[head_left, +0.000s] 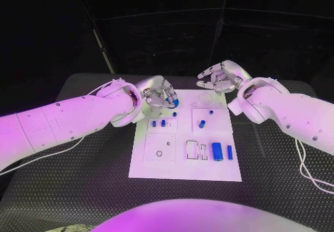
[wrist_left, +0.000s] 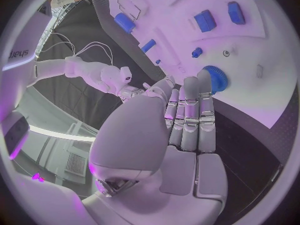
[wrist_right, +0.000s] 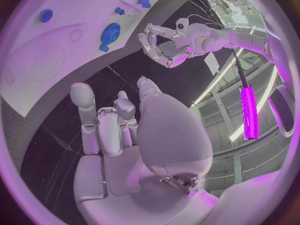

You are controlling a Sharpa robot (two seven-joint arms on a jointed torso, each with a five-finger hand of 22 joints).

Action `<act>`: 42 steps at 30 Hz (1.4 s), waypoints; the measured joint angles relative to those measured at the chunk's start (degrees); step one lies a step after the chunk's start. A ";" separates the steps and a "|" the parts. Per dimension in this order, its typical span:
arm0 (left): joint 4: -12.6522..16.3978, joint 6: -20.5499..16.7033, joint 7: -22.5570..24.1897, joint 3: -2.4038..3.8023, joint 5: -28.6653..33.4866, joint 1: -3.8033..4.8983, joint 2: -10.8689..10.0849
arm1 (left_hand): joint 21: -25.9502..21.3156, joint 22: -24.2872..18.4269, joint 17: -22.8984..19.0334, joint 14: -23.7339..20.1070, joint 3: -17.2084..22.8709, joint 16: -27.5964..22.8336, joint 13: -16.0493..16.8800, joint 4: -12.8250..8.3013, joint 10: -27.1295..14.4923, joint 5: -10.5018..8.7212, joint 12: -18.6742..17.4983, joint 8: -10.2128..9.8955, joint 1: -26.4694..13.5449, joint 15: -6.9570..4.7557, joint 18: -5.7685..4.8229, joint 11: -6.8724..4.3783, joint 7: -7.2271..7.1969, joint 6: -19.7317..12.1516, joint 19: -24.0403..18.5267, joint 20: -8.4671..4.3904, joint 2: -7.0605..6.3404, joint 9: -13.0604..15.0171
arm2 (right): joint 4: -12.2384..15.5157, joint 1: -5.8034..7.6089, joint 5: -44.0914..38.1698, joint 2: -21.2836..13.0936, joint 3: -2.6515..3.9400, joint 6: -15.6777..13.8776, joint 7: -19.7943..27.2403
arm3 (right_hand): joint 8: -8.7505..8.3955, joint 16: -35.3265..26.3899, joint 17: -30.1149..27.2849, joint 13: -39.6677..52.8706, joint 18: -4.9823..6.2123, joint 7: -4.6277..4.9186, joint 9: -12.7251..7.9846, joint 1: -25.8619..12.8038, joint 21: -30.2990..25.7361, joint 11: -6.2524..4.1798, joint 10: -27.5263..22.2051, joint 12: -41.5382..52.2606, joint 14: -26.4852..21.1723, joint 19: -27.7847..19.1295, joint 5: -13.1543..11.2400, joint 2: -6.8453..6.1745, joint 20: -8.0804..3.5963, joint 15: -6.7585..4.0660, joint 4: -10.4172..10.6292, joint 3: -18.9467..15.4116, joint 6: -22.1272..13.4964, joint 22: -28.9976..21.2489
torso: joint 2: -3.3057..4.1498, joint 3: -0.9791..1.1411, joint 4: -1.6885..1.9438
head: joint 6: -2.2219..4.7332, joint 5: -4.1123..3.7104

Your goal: Assemble the parts on the task board

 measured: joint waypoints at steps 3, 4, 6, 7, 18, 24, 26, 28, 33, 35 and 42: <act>-1.25 -0.20 2.01 -0.75 -2.87 0.00 1.00 | 0.10 -0.30 -0.70 2.80 -0.13 0.20 -2.42 0.08 0.26 0.00 -2.46 -1.52 -0.43 -0.20 0.01 0.26 -0.21 0.80 2.20 -0.07 -0.86 -1.58 | 0.00 0.00 0.00 0.02 0.00 0.00 0.02 | 0.00 0.00 0.00 0.00 0.00 0.00 0.00 0.00 0.00 0.00 0.00 0.00 0.00 0.00 0.00 0.00 0.00 0.00 0.00 0.00 0.00 0.00 | 0.00 0.00 0.00 | 0.09 -0.12; -1.90 -0.20 2.76 -1.06 -4.40 -0.01 1.52 | 0.44 -0.35 -0.37 4.25 -0.57 1.29 -3.30 0.03 0.32 0.00 -3.26 -2.10 -0.60 -0.32 0.01 0.28 -0.46 1.06 3.21 -0.16 -1.03 -2.20 | 0.01 0.00 0.00 0.02 0.00 0.00 0.03 | 0.00 0.00 0.00 0.00 0.00 0.00 0.00 0.00 0.00 0.00 0.00 0.00 0.00 0.00 0.00 0.00 0.00 0.00 0.00 0.00 0.00 0.00 | 0.00 0.00 0.00 | 0.13 -0.14; -2.91 -0.10 3.57 -1.45 -6.75 -0.01 2.29 | 1.39 -0.24 3.87 8.03 -1.07 6.73 -4.60 -0.11 0.73 0.00 -4.45 -3.02 -0.63 -0.65 0.01 -0.12 -0.73 1.32 5.30 -0.38 -1.06 -3.12 | 0.02 0.00 0.00 0.04 0.00 0.00 0.04 | 0.00 0.00 0.00 0.00 0.00 0.00 0.00 0.00 0.00 0.00 0.00 0.00 0.00 0.00 0.00 0.00 0.00 0.00 0.00 0.00 0.00 0.00 | 0.00 0.00 0.00 | 0.15 -0.17; -3.35 0.01 3.84 -1.60 -7.85 -0.01 2.60 | 2.23 0.20 6.97 9.99 -1.27 10.41 -5.21 -0.30 1.17 0.00 -4.93 -3.40 -0.63 -0.77 0.01 -0.11 -1.02 1.61 6.54 -0.55 -1.06 -3.56 | 0.02 0.00 0.00 0.05 0.00 0.00 0.04 | 0.00 0.00 0.00 0.00 0.00 0.00 0.00 0.00 0.00 0.00 0.00 0.00 0.00 0.00 0.00 0.00 0.00 0.00 0.00 0.00 0.00 0.00 | 0.00 -0.01 0.00 | 0.16 -0.17; -8.10 3.61 4.47 -2.58 -17.14 -0.02 6.14 | 19.39 11.69 22.61 15.51 -2.40 28.27 -8.72 -0.80 2.16 0.00 -7.53 -5.93 -0.85 -1.13 -1.82 -0.34 -1.74 3.14 14.51 -1.31 -1.28 -6.25 | 0.05 0.00 -0.01 0.19 0.00 0.01 0.08 | 0.00 0.00 0.00 0.01 0.00 0.00 0.00 0.00 0.00 0.00 0.00 0.00 0.00 0.00 0.00 0.00 0.00 0.00 0.00 0.00 0.00 0.01 | 0.00 -0.03 0.00 | 0.25 -0.35; -9.61 5.60 4.37 -2.66 -19.81 -0.01 7.50 | 22.23 13.70 23.03 15.70 -2.55 29.21 -9.31 -0.95 3.53 0.00 -7.79 -6.44 -0.91 -1.31 -1.81 -0.65 -2.13 4.18 15.63 -1.42 -1.21 -6.73 | 0.05 0.00 -0.01 0.29 0.00 0.01 0.08 | 0.00 0.00 0.00 0.01 0.00 0.00 0.00 0.00 0.00 0.00 0.00 0.00 0.00 0.01 0.00 0.00 0.00 0.00 0.00 0.00 0.00 0.01 | 0.01 -0.04 0.00 | 0.18 -0.37; -9.99 6.18 4.29 -2.66 -20.38 -0.01 7.75 | 23.13 14.36 22.91 15.70 -2.55 29.21 -9.46 -0.96 4.19 0.00 -8.04 -6.56 -1.06 -1.31 -1.81 -0.88 -2.32 4.60 15.96 -1.61 -1.06 -6.87 | 0.05 0.00 -0.01 0.29 0.00 0.01 0.08 | 0.00 0.00 0.01 0.01 0.00 0.00 0.00 0.00 0.00 0.00 0.00 0.00 0.00 0.01 0.00 0.00 0.00 0.00 0.00 0.00 0.00 0.01 | 0.01 -0.04 0.00 | 0.12 -0.37; -10.39 6.79 4.18 -2.68 -20.99 0.00 8.02 | 23.87 14.89 22.66 15.90 -2.55 29.21 -9.53 -0.96 4.84 0.00 -8.04 -6.56 -1.06 -1.51 -1.81 -1.17 -2.35 4.98 16.19 -1.58 -1.06 -6.95 | 0.05 0.00 -0.01 0.30 0.00 0.02 0.08 | 0.00 0.00 0.00 0.01 0.00 0.00 0.00 0.00 0.00 0.00 0.00 0.00 0.00 0.01 0.00 0.00 0.00 0.00 0.00 0.00 0.00 0.01 | 0.01 -0.04 0.02 | 0.08 -0.41; -11.39 7.97 3.78 -2.73 -22.13 0.00 8.79 | 25.00 15.83 22.13 15.90 -2.29 29.21 -9.71 -1.22 5.97 0.00 -8.29 -6.81 -0.72 -1.52 -2.68 -1.27 -2.45 5.69 16.48 -1.87 -0.71 -7.20 | 0.05 0.00 -0.01 0.34 0.00 0.02 0.08 | 0.00 0.00 0.00 0.01 0.00 0.00 0.00 0.00 0.01 0.00 0.00 0.00 0.00 0.01 0.00 0.00 0.00 0.00 0.00 0.00 0.00 0.01 | -0.03 -0.03 0.06 | 0.05 -0.42; -11.70 8.31 3.64 -2.75 -22.45 0.00 9.10 | 25.78 16.35 21.99 15.68 -1.85 29.21 -9.78 -1.27 6.83 0.00 -8.29 -6.81 -0.45 -1.73 -2.68 -1.43 -2.45 6.51 16.56 -1.95 -0.45 -7.30 | 0.05 0.00 -0.01 0.35 0.00 0.02 0.08 | 0.00 0.00 0.01 0.04 0.00 0.00 0.00 -0.01 0.00 0.00 0.00 0.00 0.00 0.01 0.00 0.01 0.00 0.00 -0.09 -0.09 0.00 0.01 | -0.03 -0.03 0.06 | 0.05 -0.42; -12.76 8.98 3.31 -2.70 -23.13 0.10 10.43 | 26.94 17.39 21.63 15.89 -0.87 29.21 -9.94 -1.19 7.90 0.00 -9.08 -7.32 -0.10 -1.94 -2.67 -1.56 -2.56 7.43 16.75 -2.13 -0.09 -7.60 | 0.05 0.01 0.00 0.41 0.00 0.03 0.09 | 0.00 0.00 0.01 0.07 0.00 0.00 0.00 -0.31 0.00 0.00 0.01 0.00 0.00 0.01 0.00 0.31 0.00 0.00 -0.16 -0.16 0.00 0.01 | -0.03 -0.02 0.06 | 0.07 -0.44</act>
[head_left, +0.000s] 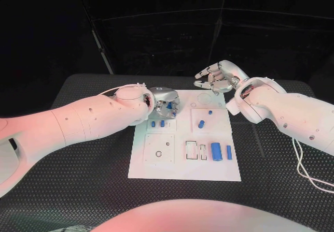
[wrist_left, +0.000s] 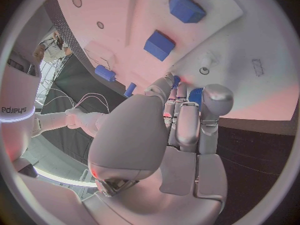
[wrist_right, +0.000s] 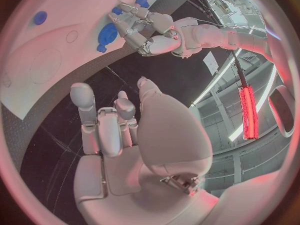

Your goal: Assemble the parts on the task board

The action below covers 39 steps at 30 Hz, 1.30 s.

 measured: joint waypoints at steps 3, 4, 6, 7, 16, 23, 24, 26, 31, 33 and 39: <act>-0.37 0.13 -0.11 0.02 -0.14 0.04 0.37 | 0.71 0.50 -0.12 0.00 0.40 0.29 0.02 -0.08 0.61 0.00 -0.06 -0.14 0.00 0.00 0.00 -0.18 -0.12 0.28 0.40 0.00 0.00 -0.14 | 0.00 0.00 0.00 0.01 0.00 0.00 0.00 | 0.00 0.00 0.00 0.00 0.00 0.00 0.00 0.00 0.00 0.00 0.00 0.00 0.00 0.00 0.00 0.00 0.00 0.00 0.00 0.00 0.00 0.00 | 0.00 0.02 0.00 | -0.01 0.03; -0.53 0.19 -0.16 0.03 -0.18 0.06 0.49 | 0.85 0.64 -0.17 0.00 0.51 0.28 0.03 0.04 0.83 0.00 -0.22 -0.24 0.00 0.00 0.00 -0.20 0.02 0.42 0.40 0.00 0.00 -0.15 | 0.01 0.00 0.00 0.01 0.00 0.00 0.00 | 0.00 0.00 0.00 0.00 0.00 0.00 0.00 0.00 0.00 0.00 0.00 0.00 0.00 0.00 0.00 0.00 0.00 0.00 0.00 0.00 0.00 0.00 | 0.00 0.03 0.00 | -0.03 0.03; -0.72 0.33 -0.22 0.05 -0.22 0.09 0.63 | 0.98 0.84 -0.19 0.00 0.77 0.28 0.06 -0.03 1.06 0.00 -0.36 -0.24 0.00 0.00 0.00 -0.23 -0.11 0.55 0.40 0.00 0.00 -0.19 | 0.01 0.00 0.00 0.01 0.00 0.00 0.00 | 0.00 0.00 0.00 0.00 0.00 0.00 0.00 0.00 0.00 0.00 0.00 0.00 0.00 0.00 0.00 0.00 0.00 0.00 0.00 0.00 0.00 0.00 | 0.00 0.03 0.00 | -0.05 0.04; -0.83 0.40 -0.26 0.06 -0.26 0.10 0.71 | 1.27 1.00 -0.25 0.00 1.01 0.28 0.06 0.11 1.40 0.00 -0.45 -0.24 0.00 0.00 0.00 -0.28 -0.15 0.87 0.40 0.00 0.00 -0.25 | 0.02 0.00 0.00 0.01 0.00 0.00 0.00 | 0.00 0.00 0.00 0.00 0.00 0.00 0.00 0.00 0.00 0.00 0.00 0.00 0.00 0.00 0.00 0.00 0.00 0.00 0.00 0.00 0.00 0.00 | 0.00 0.03 0.00 | -0.06 0.04; -1.36 1.31 -0.77 0.18 -1.02 0.27 1.20 | 3.35 2.67 -0.55 0.01 2.86 0.55 0.05 -0.48 3.71 -0.01 -0.89 -0.23 0.50 -0.41 -0.87 -0.64 0.00 2.91 0.73 -0.33 0.50 -0.34 | 0.03 0.00 0.00 0.01 0.00 0.01 0.01 | 0.00 0.00 0.00 0.00 0.00 0.00 0.00 0.00 0.00 0.00 0.00 0.00 0.00 0.00 0.00 0.00 0.00 0.00 0.00 0.00 0.00 0.01 | -0.02 0.03 0.00 | -0.19 -0.01; -1.16 1.24 -0.87 0.18 -1.39 0.29 1.21 | 4.88 3.85 -0.89 -0.20 4.69 0.78 0.29 -1.21 6.02 -0.12 -1.22 -0.25 1.06 -0.61 -0.87 -0.89 -0.02 5.17 0.98 -0.58 1.04 -0.38 | 0.03 0.00 0.00 0.01 0.00 0.02 0.01 | 0.00 0.00 0.00 0.05 0.00 0.00 0.00 0.00 0.00 0.00 0.00 0.00 0.00 0.00 0.00 0.00 0.00 0.00 0.00 0.00 0.00 0.01 | -0.04 -0.01 0.00 | -0.17 -0.07; -1.07 1.11 -0.87 0.16 -1.44 0.28 1.14 | 5.26 4.12 -0.94 -0.16 5.06 0.77 0.32 -1.41 6.37 -0.22 -1.45 -0.37 1.19 -0.65 -0.87 -0.99 -0.08 5.62 1.05 -0.65 1.17 -0.37 | 0.03 0.00 0.00 0.01 0.00 0.02 0.01 | 0.00 0.00 0.00 0.05 -0.01 0.00 0.00 0.00 0.00 0.00 0.00 0.00 0.00 0.00 0.00 -0.01 0.00 0.00 0.00 0.00 0.00 0.01 | -0.04 -0.01 0.01 | -0.16 -0.08; -0.70 0.64 -0.84 0.12 -1.53 0.21 0.81 | 5.71 4.52 -1.10 0.01 5.69 0.78 0.28 -1.59 6.88 -0.17 -1.88 -0.41 1.20 -0.82 -0.87 -0.92 -0.08 6.05 1.05 -0.65 1.17 -0.36 | 0.03 0.00 0.00 0.01 0.00 0.02 0.01 | 0.00 0.00 0.00 0.05 0.00 0.00 0.00 0.00 0.00 0.00 0.00 0.00 0.00 0.00 0.00 0.00 0.00 0.00 0.00 0.00 0.00 -0.01 | -0.04 -0.03 0.03 | -0.15 -0.09; 0.42 -0.67 -0.75 0.03 -1.76 -0.07 -0.41 | 6.13 5.12 -1.25 0.01 6.52 0.77 0.29 -2.05 7.67 -0.04 -2.28 -0.45 1.27 -0.82 -0.87 -1.11 0.02 6.56 1.21 -0.81 1.10 -0.33 | 0.00 0.00 0.00 0.07 0.00 0.03 0.04 | 0.00 0.00 0.00 0.05 -0.01 0.00 0.00 0.00 0.00 0.00 0.00 0.00 0.00 0.00 0.00 0.00 0.00 0.00 0.00 0.00 0.00 -0.04 | -0.05 -0.04 0.07 | -0.07 -0.09; 0.99 -1.21 -0.72 0.04 -1.81 -0.15 -0.96 | 6.40 5.25 -1.25 0.00 6.66 0.98 0.32 -2.20 7.67 -0.04 -2.65 -0.45 1.27 -0.82 -0.87 -1.11 0.03 6.57 1.23 -0.83 1.10 -0.32 | -0.02 0.00 0.00 0.07 0.00 0.03 0.06 | 0.00 0.00 0.00 0.04 0.00 0.00 0.00 0.00 0.00 0.00 0.00 0.00 0.00 0.00 0.00 0.00 0.00 0.00 0.00 0.00 0.00 -0.04 | -0.07 -0.04 0.08 | -0.02 -0.09; 2.83 -2.97 -0.63 0.90 -1.87 -0.19 -2.46 | 6.40 5.54 -1.74 0.00 7.61 0.98 0.35 -2.22 7.86 -0.05 -4.00 -1.42 1.07 -0.81 -0.87 -0.91 0.05 6.55 1.23 -0.83 0.77 -0.54 | -0.06 0.00 0.00 0.08 0.00 0.03 0.12 | 0.00 0.00 0.00 0.04 0.00 0.00 0.00 0.01 0.00 0.00 0.00 0.00 0.00 0.00 0.00 -0.01 0.00 0.00 0.00 0.00 0.00 -0.04 | -0.07 -0.04 0.13 | 0.07 0.03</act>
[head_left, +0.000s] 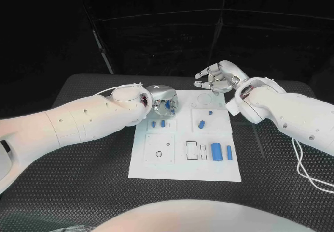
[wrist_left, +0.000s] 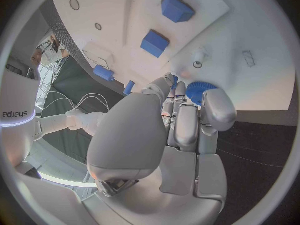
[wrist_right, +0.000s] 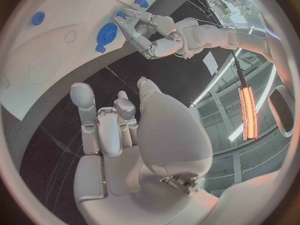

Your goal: Assemble the parts on the task board

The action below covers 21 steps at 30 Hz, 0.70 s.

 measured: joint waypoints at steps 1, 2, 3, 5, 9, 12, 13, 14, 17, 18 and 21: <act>0.40 -0.35 0.01 0.28 0.00 0.00 -0.36 | 0.00 0.00 0.00 0.00 0.06 0.00 0.00 -0.06 0.00 0.00 0.00 -0.03 -0.06 0.00 0.01 0.00 0.12 -0.12 0.00 0.00 -0.06 -0.07 | -0.02 0.00 0.00 0.01 0.00 0.00 0.01 | 0.00 0.00 0.00 0.00 0.00 0.00 0.00 0.00 0.00 0.00 0.00 0.00 0.00 0.00 0.00 0.00 0.00 0.00 0.00 0.00 0.00 0.00 | 0.00 0.00 0.00 | 0.01 0.04; 0.71 -0.61 0.03 0.56 0.00 0.00 -0.65 | 0.22 0.08 -0.07 0.00 0.19 0.00 0.00 -0.18 0.00 0.00 -0.01 -0.03 -0.21 0.00 0.00 0.00 0.20 -0.19 0.00 0.00 -0.21 -0.13 | -0.03 0.00 0.00 0.02 0.00 0.00 0.02 | 0.00 0.00 0.00 0.00 0.00 0.00 0.00 0.00 0.00 0.00 0.00 0.00 0.00 0.00 0.00 0.00 0.00 0.00 0.00 0.00 0.00 0.00 | 0.00 0.00 0.00 | 0.01 0.09; 1.03 -0.88 0.04 0.85 0.00 -0.01 -0.98 | 0.27 0.15 -0.09 0.00 0.23 0.00 0.00 -0.22 0.00 0.00 -0.07 -0.03 -0.20 0.00 0.01 0.00 0.20 -0.19 0.00 0.00 -0.21 -0.13 | -0.04 0.00 0.00 0.02 0.00 0.00 0.03 | 0.00 0.00 0.00 0.00 0.00 0.00 0.00 0.00 0.00 0.00 0.00 0.00 0.00 0.00 0.00 0.00 0.00 0.00 0.00 0.00 0.00 0.00 | 0.00 0.00 0.00 | 0.02 0.12; 1.82 -1.51 0.06 1.37 0.00 -0.08 -1.79 | 0.27 0.21 -0.09 0.00 0.23 0.00 0.00 -0.22 0.00 0.00 -0.28 -0.03 -0.21 0.00 0.00 0.00 0.20 -0.19 0.00 0.00 -0.21 -0.14 | -0.07 -0.01 0.00 0.03 0.00 0.01 0.05 | 0.00 0.00 0.00 0.00 -0.01 0.00 0.00 0.00 0.00 0.00 0.00 0.00 0.00 0.00 0.00 0.00 0.00 0.00 0.00 0.00 0.00 0.00 | 0.00 0.00 0.00 | 0.04 0.17; 3.58 -2.46 0.07 2.53 0.00 -0.57 -3.63 | 0.27 0.27 -0.09 0.00 0.38 0.00 0.00 -0.08 0.00 0.00 -0.29 -0.03 -0.20 0.00 0.01 0.01 0.20 -0.19 0.00 0.00 -0.21 -0.16 | -0.11 -0.13 0.00 0.02 0.00 0.01 0.08 | 0.00 0.00 0.00 0.00 0.00 0.00 0.00 0.00 0.00 0.00 0.00 0.00 0.00 0.00 0.00 0.00 0.00 0.00 0.00 0.00 0.00 0.01 | -0.02 0.00 0.00 | 0.09 0.25; 4.61 -2.78 0.06 2.99 0.00 -0.83 -4.99 | 0.43 0.33 -0.09 0.00 0.54 0.00 0.00 -0.23 0.00 -0.01 -0.39 -0.20 -0.40 0.00 0.00 0.01 0.20 -0.19 0.00 0.00 -0.40 -0.17 | -0.11 -0.21 0.00 -0.03 0.00 0.02 0.10 | 0.00 0.00 0.00 0.00 0.00 0.00 0.00 0.00 0.00 0.00 0.00 0.00 0.00 0.00 0.00 0.00 0.00 0.00 0.00 0.00 0.00 0.01 | -0.03 0.00 0.00 | 0.13 0.28; 4.86 -2.81 0.04 3.09 0.00 -0.91 -5.41 | 0.55 0.39 -0.12 0.00 0.54 0.00 0.00 -0.24 0.00 -0.01 -0.40 -0.26 -0.50 0.00 0.00 0.01 0.20 -0.19 0.00 0.00 -0.50 -0.18 | -0.11 -0.23 0.00 -0.05 0.00 0.03 0.11 | 0.00 0.00 0.00 0.00 0.00 0.00 0.00 0.00 0.00 0.00 0.00 0.00 0.00 0.00 0.00 0.00 0.00 0.00 0.00 0.00 0.00 0.01 | -0.03 0.00 0.00 | 0.13 0.29; 5.13 -2.82 -0.01 3.18 0.00 -1.01 -5.93 | 0.55 0.42 -0.18 0.00 0.55 0.00 0.00 -0.24 0.00 -0.01 -0.59 -0.27 -0.50 0.00 0.00 0.01 0.20 -0.19 0.00 0.00 -0.50 -0.17 | -0.12 -0.25 0.00 -0.08 0.00 0.03 0.11 | 0.00 0.00 0.00 0.00 0.00 0.00 0.00 0.00 0.00 0.00 0.00 0.00 0.00 0.00 0.00 0.00 0.00 0.00 0.00 0.00 0.00 0.01 | -0.03 0.00 0.01 | 0.13 0.35; 5.58 -2.81 -0.17 3.29 0.00 -1.26 -6.96 | 0.56 0.41 -0.26 0.00 0.70 0.00 0.00 -0.08 0.19 -0.01 -0.67 -0.30 -0.50 0.01 0.01 0.20 0.20 -0.19 0.00 0.00 -0.50 -0.18 | -0.12 -0.29 0.00 -0.11 0.00 0.03 0.11 | 0.00 0.00 0.00 -0.01 0.00 0.00 0.00 0.00 0.00 0.00 0.00 0.00 0.00 0.00 0.00 0.00 0.00 0.00 0.00 0.00 0.00 0.01 | -0.03 0.01 0.00 | 0.18 0.49; 5.74 -2.78 -0.25 3.32 0.02 -1.38 -7.34 | 0.56 0.41 -0.27 0.00 0.70 0.00 0.00 -0.08 0.20 -0.01 -0.67 -0.31 -0.63 0.00 0.01 0.20 0.29 -0.10 0.00 0.00 -0.63 -0.18 | -0.12 -0.30 0.00 -0.12 0.00 0.04 0.11 | 0.00 0.00 0.00 -0.01 0.00 0.00 0.00 0.00 0.00 0.00 0.00 0.00 0.00 0.00 0.00 0.00 0.00 0.00 0.00 0.00 0.00 0.01 | -0.03 0.02 0.00 | 0.20 0.51; 6.01 -2.69 -0.47 3.38 0.07 -1.60 -8.12 | 0.56 0.49 -0.34 0.00 0.70 -0.01 0.00 -0.08 0.20 -0.01 -0.67 -0.31 -0.74 0.01 0.00 0.21 0.38 -0.01 0.16 0.16 -0.74 -0.20 | -0.12 -0.31 0.00 -0.15 0.00 0.04 0.12 | 0.00 0.00 0.00 -0.01 0.00 0.00 0.00 0.00 0.00 0.00 0.00 0.00 0.00 0.00 0.00 0.00 0.00 0.00 0.00 0.00 0.00 0.01 | -0.01 0.03 0.00 | 0.23 0.54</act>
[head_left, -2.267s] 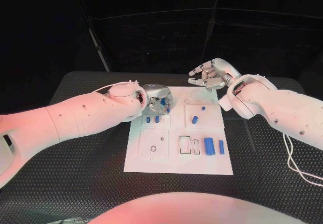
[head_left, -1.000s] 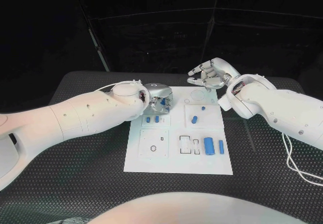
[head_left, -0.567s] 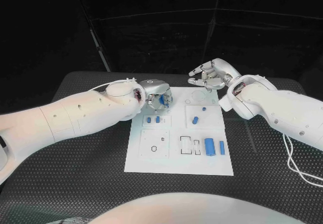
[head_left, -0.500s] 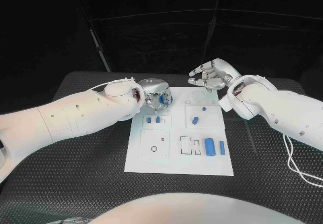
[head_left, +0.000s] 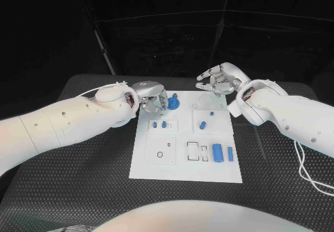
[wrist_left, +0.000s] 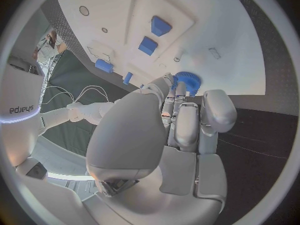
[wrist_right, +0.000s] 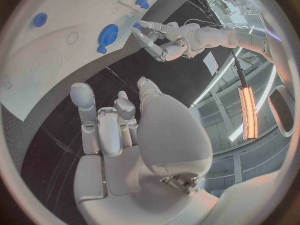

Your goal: Assemble the parts on the task board

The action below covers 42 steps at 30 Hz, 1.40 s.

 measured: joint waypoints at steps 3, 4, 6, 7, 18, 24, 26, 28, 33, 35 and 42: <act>0.00 0.19 -0.27 0.01 0.04 -0.21 -0.52 | 0.00 0.00 -0.04 0.00 0.00 0.00 0.00 0.00 0.00 0.00 -0.08 0.00 -0.12 0.00 0.00 0.00 0.00 0.00 0.04 0.04 -0.12 -0.01 | 0.00 -0.01 0.00 -0.06 0.00 0.01 0.00 | 0.00 0.00 0.00 0.00 0.00 0.00 0.00 0.00 0.00 0.00 0.00 0.00 0.00 0.00 0.00 0.00 0.00 0.00 0.00 0.00 0.00 0.00 | 0.02 0.00 -0.03 | 0.00 0.02; -0.05 0.26 -0.34 0.01 0.05 -0.25 -0.54 | 0.00 0.00 -0.10 0.00 0.00 0.00 0.00 0.00 0.00 0.00 -0.28 0.00 -0.27 0.00 0.00 0.00 0.00 0.00 0.04 0.04 -0.27 -0.01 | 0.00 -0.01 0.00 -0.08 0.00 0.01 0.00 | 0.00 0.00 0.00 0.00 0.00 0.00 0.00 0.00 0.00 0.00 0.00 0.00 0.00 0.00 0.00 0.00 0.00 0.00 0.00 0.00 0.00 0.00 | 0.02 0.00 -0.03 | 0.00 0.02; -0.18 0.47 -0.48 0.02 0.07 -0.32 -0.54 | 0.00 0.05 -0.15 0.00 0.09 0.00 0.01 0.09 0.00 0.00 -0.33 -0.23 -0.29 0.00 0.00 0.00 0.00 0.00 0.04 0.04 -0.28 -0.01 | 0.00 -0.02 0.00 -0.10 0.00 0.02 0.00 | 0.00 0.00 0.00 0.00 0.00 0.00 0.00 0.00 0.00 0.00 0.00 0.00 0.00 0.00 0.00 0.00 0.00 0.00 0.00 0.00 0.00 0.00 | 0.03 0.01 -0.04 | -0.02 0.02; -0.24 0.58 -0.54 0.03 0.08 -0.35 -0.54 | 0.00 0.05 -0.16 0.00 0.16 0.00 0.01 0.16 0.00 0.00 -0.33 -0.23 -0.29 0.00 0.00 0.00 0.00 0.00 0.04 0.04 -0.29 -0.01 | 0.00 -0.03 0.00 -0.10 0.00 0.02 0.00 | 0.00 0.00 0.00 0.00 0.00 0.00 0.00 0.00 0.00 0.00 0.00 0.00 0.00 0.00 0.00 0.00 0.00 0.00 0.00 0.00 0.00 0.00 | 0.03 0.01 -0.06 | -0.03 0.05; -0.80 2.12 -0.92 0.04 0.16 -0.60 -0.14 | 0.00 0.12 -0.40 0.00 0.15 0.00 0.00 0.16 0.00 0.00 -0.39 -0.23 -0.74 0.00 0.00 0.00 0.00 0.00 0.04 0.04 -0.30 -0.02 | 0.05 -0.04 0.00 -0.17 0.00 0.05 0.00 | 0.00 0.00 0.00 0.00 0.00 0.00 0.00 0.00 0.00 0.00 0.00 0.00 0.00 0.00 0.00 0.00 0.00 0.00 0.00 0.00 0.00 0.01 | 0.07 0.04 -0.13 | -0.06 0.10; -0.98 2.95 -0.99 0.04 0.20 -0.76 0.04 | 0.00 0.17 -0.39 0.00 0.15 -0.01 0.00 0.16 0.00 0.00 -0.66 -0.23 -0.74 0.00 0.00 0.00 0.00 0.00 0.04 0.04 -0.30 -0.04 | 0.05 -0.04 0.00 -0.19 0.00 0.05 0.00 | 0.00 0.00 0.00 0.00 0.00 0.00 0.00 0.00 0.00 0.00 0.00 0.00 0.00 0.00 0.00 0.00 0.00 0.00 0.00 0.00 0.00 0.01 | 0.07 0.04 -0.13 | -0.10 0.08; -0.99 3.16 -1.00 0.04 0.24 -0.82 0.13 | 0.00 0.17 -0.39 0.00 0.15 -0.01 0.00 0.16 0.00 0.00 -0.66 -0.23 -0.74 0.00 0.00 0.00 0.00 0.00 0.04 0.04 -0.30 -0.04 | 0.06 -0.04 0.00 -0.18 0.00 0.05 0.00 | 0.00 0.00 0.00 0.00 0.00 0.00 0.00 0.00 0.00 0.00 0.00 0.00 0.00 0.00 0.00 0.00 0.00 0.00 0.00 0.00 0.00 0.01 | 0.07 0.04 -0.13 | -0.14 0.08; -0.97 3.41 -1.00 0.04 0.32 -0.90 0.20 | 0.17 0.23 -0.39 0.00 0.15 -0.01 -0.01 0.16 0.17 0.00 -0.66 -0.23 -0.74 0.01 0.00 0.17 0.00 0.00 0.04 0.04 -0.30 -0.04 | 0.06 -0.04 0.00 -0.15 0.00 0.06 0.00 | 0.00 0.00 0.00 0.00 -0.01 0.00 0.00 0.00 0.00 0.00 0.00 0.00 0.00 0.00 0.00 0.00 0.00 0.00 0.00 0.00 0.00 0.01 | 0.07 0.04 -0.13 | -0.15 0.08; -0.88 3.91 -1.14 0.04 0.56 -1.06 0.23 | 1.44 1.04 -0.39 0.00 0.15 -0.02 0.00 0.16 0.20 0.00 -0.66 -0.23 -0.97 0.01 -0.90 0.20 0.00 0.00 0.04 0.05 -0.53 -0.05 | 0.06 -0.04 0.00 -0.14 0.00 0.06 -0.01 | 0.00 0.00 0.00 0.00 -0.01 0.00 0.00 0.00 0.00 0.00 0.00 0.00 0.00 0.00 0.00 0.00 0.00 0.00 0.00 0.00 0.00 0.01 | 0.07 0.02 -0.13 | -0.16 0.08; -0.87 4.03 -1.27 0.04 0.63 -1.09 0.23 | 1.44 1.05 -0.39 0.00 0.15 -0.02 -0.01 0.16 0.20 0.00 -0.66 -0.22 -0.97 0.01 -0.91 0.21 0.00 0.00 0.04 0.05 -0.53 -0.04 | 0.06 -0.04 0.00 -0.14 0.00 0.06 -0.01 | 0.00 0.00 0.00 0.00 0.00 0.00 0.00 0.00 0.00 0.00 0.00 0.00 0.00 0.00 0.00 0.00 0.00 0.00 0.00 0.00 0.00 0.01 | 0.07 0.02 -0.13 | -0.16 0.04; -0.90 4.43 -1.75 0.10 0.88 -1.18 0.35 | 1.73 1.25 -0.39 0.00 0.14 -0.02 -0.02 0.16 0.20 0.00 -0.66 -0.45 -0.97 0.01 -0.90 0.21 -0.01 0.00 0.04 0.05 -0.53 -0.10 | 0.06 -0.04 0.00 -0.13 0.00 0.07 -0.01 | 0.00 0.00 0.00 0.00 0.00 0.00 0.00 0.00 0.00 0.00 0.00 0.00 0.00 0.00 0.00 0.00 0.00 0.00 0.00 0.00 0.00 -0.04 | 0.07 0.01 -0.13 | -0.24 0.02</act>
